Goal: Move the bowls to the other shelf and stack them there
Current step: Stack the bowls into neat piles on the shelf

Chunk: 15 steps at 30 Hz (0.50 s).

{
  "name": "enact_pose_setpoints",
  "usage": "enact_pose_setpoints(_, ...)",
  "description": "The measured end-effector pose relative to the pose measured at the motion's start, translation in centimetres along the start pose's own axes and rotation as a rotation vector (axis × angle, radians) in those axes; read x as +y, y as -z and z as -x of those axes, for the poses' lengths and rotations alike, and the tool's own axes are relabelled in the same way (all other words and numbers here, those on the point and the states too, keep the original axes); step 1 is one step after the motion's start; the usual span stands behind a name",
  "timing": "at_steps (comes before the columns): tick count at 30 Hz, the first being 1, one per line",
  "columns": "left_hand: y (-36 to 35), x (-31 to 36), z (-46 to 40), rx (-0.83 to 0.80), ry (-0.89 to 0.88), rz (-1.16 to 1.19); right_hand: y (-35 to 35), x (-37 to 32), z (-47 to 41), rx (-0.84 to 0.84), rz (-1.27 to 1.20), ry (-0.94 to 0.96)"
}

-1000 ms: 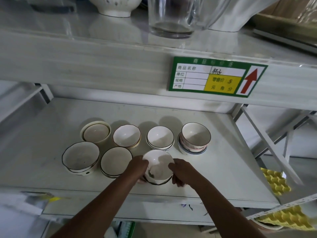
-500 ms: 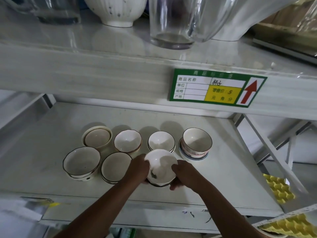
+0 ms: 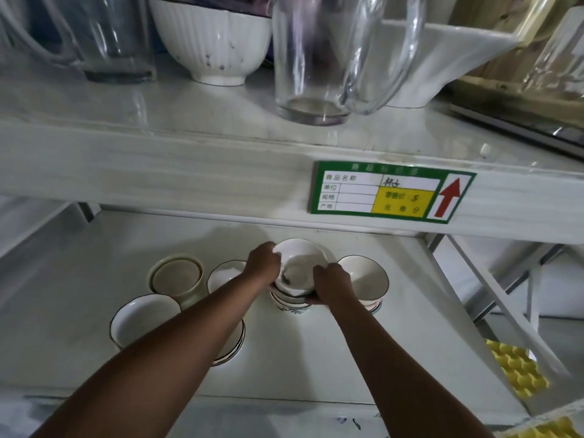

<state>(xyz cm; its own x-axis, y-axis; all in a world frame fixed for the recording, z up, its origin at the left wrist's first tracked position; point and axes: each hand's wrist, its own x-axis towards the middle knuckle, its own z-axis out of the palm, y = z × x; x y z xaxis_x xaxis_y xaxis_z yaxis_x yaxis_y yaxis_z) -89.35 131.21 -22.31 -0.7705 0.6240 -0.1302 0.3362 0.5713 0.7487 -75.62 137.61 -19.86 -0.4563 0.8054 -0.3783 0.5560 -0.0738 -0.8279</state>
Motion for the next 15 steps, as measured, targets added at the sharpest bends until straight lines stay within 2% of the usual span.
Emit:
enact_pose_setpoints(4, -0.9, -0.8, -0.9, -0.005, 0.034, 0.044, -0.5, 0.0, -0.2, 0.060, -0.030, -0.005)
enact_pose_setpoints(6, -1.1, -1.0, -1.2, -0.025, 0.059, 0.064, -0.5, -0.2, 0.0, 0.029, -0.059, -0.072)
enact_pose_setpoints(7, -1.2, -1.0, -1.3, -0.034, 0.074, 0.068, -0.6, 0.0, -0.4, 0.030, 0.049, -0.055)
enact_pose_setpoints(11, -1.7, -1.6, -1.9, -0.028, 0.124, 0.072, -1.0, 0.6, -1.0, 0.079, 0.165, -0.003)
enact_pose_setpoints(13, -2.0, -1.8, -2.1, -0.035, 0.122, 0.027, -1.3, 0.9, -1.2, 0.081, 0.169, 0.026)
enact_pose_setpoints(15, -2.5, -2.0, -2.3, -0.036, 0.117, 0.003, -1.3, 1.5, -1.3, 0.032, 0.189, -0.026)
